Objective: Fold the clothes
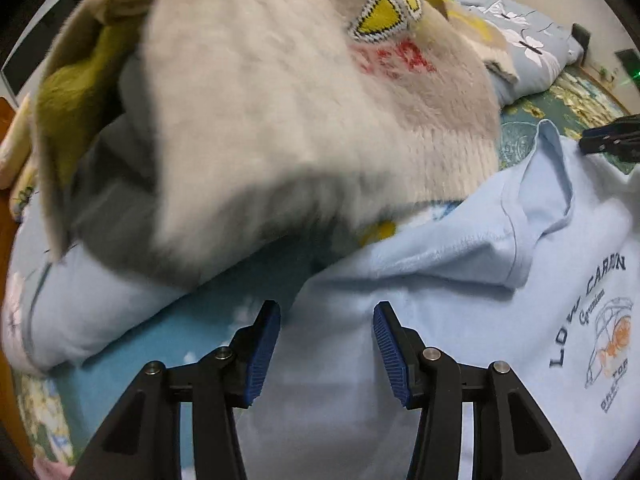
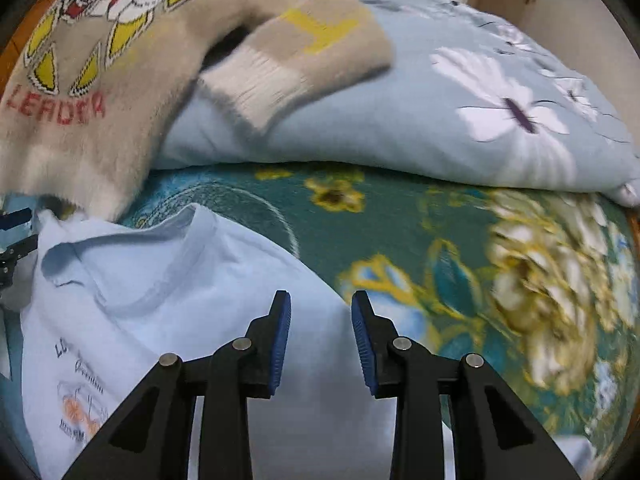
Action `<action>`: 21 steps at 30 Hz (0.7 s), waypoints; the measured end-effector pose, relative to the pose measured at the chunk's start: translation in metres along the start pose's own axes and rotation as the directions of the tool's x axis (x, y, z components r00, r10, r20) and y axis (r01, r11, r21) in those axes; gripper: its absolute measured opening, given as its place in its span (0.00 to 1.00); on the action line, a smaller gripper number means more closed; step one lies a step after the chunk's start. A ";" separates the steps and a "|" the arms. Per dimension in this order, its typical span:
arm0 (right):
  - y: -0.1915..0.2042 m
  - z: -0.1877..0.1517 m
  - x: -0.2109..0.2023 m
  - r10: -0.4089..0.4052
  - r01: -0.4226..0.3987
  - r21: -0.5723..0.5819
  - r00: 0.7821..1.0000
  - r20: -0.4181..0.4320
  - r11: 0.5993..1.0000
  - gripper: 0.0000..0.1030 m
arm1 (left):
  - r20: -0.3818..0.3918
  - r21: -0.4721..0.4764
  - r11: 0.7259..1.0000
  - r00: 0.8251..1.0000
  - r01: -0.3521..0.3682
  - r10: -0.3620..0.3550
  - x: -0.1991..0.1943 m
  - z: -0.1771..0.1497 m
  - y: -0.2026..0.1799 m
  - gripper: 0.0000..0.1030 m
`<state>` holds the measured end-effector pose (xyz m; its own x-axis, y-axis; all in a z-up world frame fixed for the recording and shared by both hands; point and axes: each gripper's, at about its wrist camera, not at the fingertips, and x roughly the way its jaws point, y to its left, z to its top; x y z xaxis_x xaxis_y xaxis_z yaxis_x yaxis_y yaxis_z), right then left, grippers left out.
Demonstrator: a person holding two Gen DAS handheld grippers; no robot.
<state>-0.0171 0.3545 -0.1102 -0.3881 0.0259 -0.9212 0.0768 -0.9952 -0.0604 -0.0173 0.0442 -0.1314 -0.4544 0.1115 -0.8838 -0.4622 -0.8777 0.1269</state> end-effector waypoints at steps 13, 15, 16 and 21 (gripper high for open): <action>0.016 0.012 0.017 0.111 -0.111 -0.032 0.994 0.004 0.993 0.04 | 0.109 -0.105 0.984 0.985 0.142 -0.131 -0.013 0.006 0.015 0.05; 0.011 0.017 0.005 0.112 -0.111 -0.012 0.992 0.057 0.994 0.04 | 0.178 -0.182 0.965 0.972 0.188 -0.156 -0.027 0.012 0.030 0.05; 0.003 0.023 -0.001 0.106 -0.109 0.030 0.991 0.087 0.994 0.04 | 0.181 -0.220 0.955 0.971 0.196 -0.158 -0.025 0.015 0.035 0.05; -0.011 0.039 0.021 0.046 -0.049 0.171 0.999 0.022 0.984 0.04 | 0.108 -0.397 0.896 0.979 0.201 -0.171 0.009 0.023 0.056 0.09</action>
<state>-0.0617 0.3627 -0.1144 -0.4040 -0.0218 -0.9145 -0.0629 -0.9967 0.0516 -0.0646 0.0071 -0.1222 -0.4482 0.3102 -0.8384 -0.2031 -0.9487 -0.2424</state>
